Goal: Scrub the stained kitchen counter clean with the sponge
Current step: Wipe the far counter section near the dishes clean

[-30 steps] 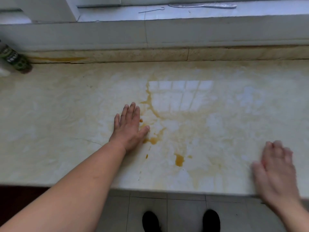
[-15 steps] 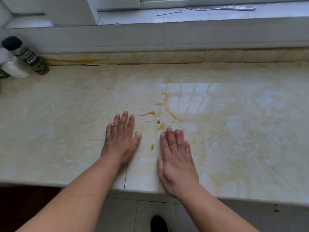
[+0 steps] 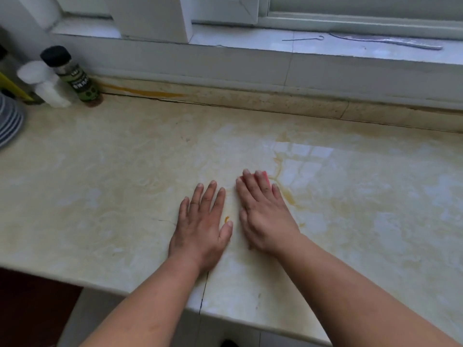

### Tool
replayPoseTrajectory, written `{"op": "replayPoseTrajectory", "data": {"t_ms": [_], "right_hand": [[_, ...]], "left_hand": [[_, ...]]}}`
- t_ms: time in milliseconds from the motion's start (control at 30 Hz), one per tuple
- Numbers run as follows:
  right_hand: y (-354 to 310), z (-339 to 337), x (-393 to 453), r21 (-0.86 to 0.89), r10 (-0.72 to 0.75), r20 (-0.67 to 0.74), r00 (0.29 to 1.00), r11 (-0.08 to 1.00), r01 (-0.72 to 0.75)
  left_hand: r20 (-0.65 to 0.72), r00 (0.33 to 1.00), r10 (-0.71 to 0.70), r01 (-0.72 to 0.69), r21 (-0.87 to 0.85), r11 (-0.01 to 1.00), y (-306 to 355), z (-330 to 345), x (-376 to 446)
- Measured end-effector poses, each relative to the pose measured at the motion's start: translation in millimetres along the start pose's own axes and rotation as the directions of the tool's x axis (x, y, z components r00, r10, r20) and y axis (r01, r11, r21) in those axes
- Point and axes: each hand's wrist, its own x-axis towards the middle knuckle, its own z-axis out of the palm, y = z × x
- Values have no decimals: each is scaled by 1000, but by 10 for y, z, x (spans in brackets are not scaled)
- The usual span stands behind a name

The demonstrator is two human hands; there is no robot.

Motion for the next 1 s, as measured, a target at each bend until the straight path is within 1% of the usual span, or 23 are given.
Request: {"op": "replayPoseTrajectory", "data": {"t_ms": [67, 133, 200, 267, 333, 400, 467, 533, 667, 767, 867, 967, 1000], "right_hand": [[13, -54, 271, -25, 13, 32, 999, 1000, -12], [18, -46, 176, -24, 1, 26, 1000, 1000, 0], [42, -15, -244, -29, -30, 10, 1000, 999, 30], [157, 84, -781, -61, -27, 3, 1000, 998, 27], [333, 152, -1228, -71, 13, -24, 1000, 997, -15], [465, 143, -1353, -71, 57, -25, 998, 996, -59], [519, 100, -1161, -76, 64, 15, 998, 995, -63], [539, 2, -736, -93, 38, -20, 999, 995, -40], [662, -260, 399, -60, 104, -55, 993, 992, -107], [700, -392, 896, -20, 142, -49, 989, 989, -143], [635, -337, 688, 0, 110, -45, 993, 994, -110], [624, -245, -58, -1, -27, -33, 999, 1000, 27], [728, -247, -279, -14, -45, -14, 999, 999, 44]], "left_hand": [[-11, 1000, 2, -2, -8, 1000, 2, -9, -2], [-9, 1000, 8, -8, -8, 1000, 2, -14, -7], [-14, 1000, 10, -10, -20, 1000, 4, -23, -17], [-14, 1000, 14, -14, -23, 1000, 4, -36, -26], [-10, 1000, 16, -16, -16, 1000, 11, -39, -36], [-24, 1000, 15, -15, -15, 1000, 10, -21, -36], [-49, 999, 21, -22, -32, 999, 2, -1, -38], [-67, 998, 23, -25, -37, 999, -2, 13, -30], [-76, 997, 25, -26, -20, 999, -11, 31, -34], [-87, 996, 22, -25, -28, 999, -10, 20, -36], [-90, 996, 25, -27, -30, 999, -14, 27, -41], [-105, 994, 20, -22, -16, 1000, -27, 56, -33], [-100, 995, 19, -21, -15, 1000, -34, 70, -31]]}}
